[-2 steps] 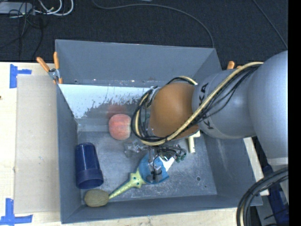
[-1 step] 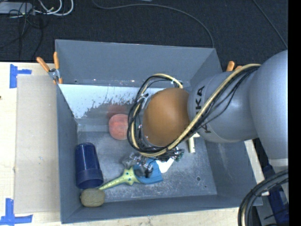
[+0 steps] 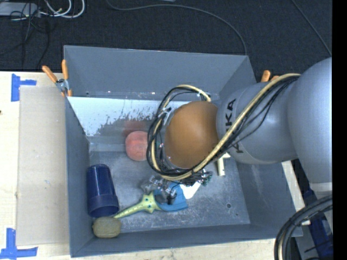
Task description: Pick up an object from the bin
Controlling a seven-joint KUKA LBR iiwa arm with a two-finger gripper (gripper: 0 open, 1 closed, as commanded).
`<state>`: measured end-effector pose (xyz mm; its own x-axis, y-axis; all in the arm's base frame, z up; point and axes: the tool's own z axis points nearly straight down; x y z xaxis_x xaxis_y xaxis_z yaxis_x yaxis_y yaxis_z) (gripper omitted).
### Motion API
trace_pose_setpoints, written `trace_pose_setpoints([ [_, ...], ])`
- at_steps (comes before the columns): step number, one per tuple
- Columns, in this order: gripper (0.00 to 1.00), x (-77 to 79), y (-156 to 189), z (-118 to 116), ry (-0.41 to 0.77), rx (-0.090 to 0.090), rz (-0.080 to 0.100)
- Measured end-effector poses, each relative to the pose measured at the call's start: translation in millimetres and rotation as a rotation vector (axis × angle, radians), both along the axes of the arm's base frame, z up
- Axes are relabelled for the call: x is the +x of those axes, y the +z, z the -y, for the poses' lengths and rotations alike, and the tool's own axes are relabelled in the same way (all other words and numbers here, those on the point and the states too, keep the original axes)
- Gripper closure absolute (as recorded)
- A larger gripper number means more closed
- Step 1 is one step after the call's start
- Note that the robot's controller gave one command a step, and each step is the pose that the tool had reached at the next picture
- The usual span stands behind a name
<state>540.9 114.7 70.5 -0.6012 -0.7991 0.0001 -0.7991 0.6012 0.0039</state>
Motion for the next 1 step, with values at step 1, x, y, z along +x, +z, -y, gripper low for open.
trace_pose_setpoints([
  [1, 1.0, -0.3, 2.7, 0.1, -0.001, 0.0, -0.001],
])
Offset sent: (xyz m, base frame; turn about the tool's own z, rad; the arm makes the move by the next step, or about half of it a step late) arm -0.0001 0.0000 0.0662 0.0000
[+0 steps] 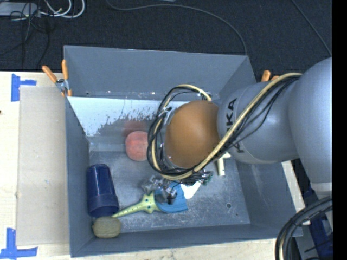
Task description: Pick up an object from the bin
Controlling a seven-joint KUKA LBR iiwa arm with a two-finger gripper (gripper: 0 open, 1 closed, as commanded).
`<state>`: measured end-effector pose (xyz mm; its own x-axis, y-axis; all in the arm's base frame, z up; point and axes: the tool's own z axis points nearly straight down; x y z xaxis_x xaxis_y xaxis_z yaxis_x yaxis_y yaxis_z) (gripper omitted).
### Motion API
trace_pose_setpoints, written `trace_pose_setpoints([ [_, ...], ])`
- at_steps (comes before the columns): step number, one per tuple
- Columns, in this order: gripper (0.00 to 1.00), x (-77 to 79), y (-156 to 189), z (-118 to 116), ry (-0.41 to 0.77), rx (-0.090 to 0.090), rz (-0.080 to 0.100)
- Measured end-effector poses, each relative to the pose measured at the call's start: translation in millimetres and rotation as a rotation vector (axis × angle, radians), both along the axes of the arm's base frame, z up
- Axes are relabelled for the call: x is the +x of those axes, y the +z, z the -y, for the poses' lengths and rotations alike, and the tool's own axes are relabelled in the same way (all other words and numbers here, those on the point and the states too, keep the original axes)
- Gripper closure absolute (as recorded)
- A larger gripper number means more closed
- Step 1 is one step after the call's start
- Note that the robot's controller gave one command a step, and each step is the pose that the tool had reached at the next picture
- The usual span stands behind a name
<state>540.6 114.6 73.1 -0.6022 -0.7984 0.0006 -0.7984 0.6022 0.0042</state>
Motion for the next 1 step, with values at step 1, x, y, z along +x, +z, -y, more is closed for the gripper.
trace_pose_setpoints([
  [1, 1.0, -1.5, 7.3, 0.0, 0.0, -0.001, -0.005],
])
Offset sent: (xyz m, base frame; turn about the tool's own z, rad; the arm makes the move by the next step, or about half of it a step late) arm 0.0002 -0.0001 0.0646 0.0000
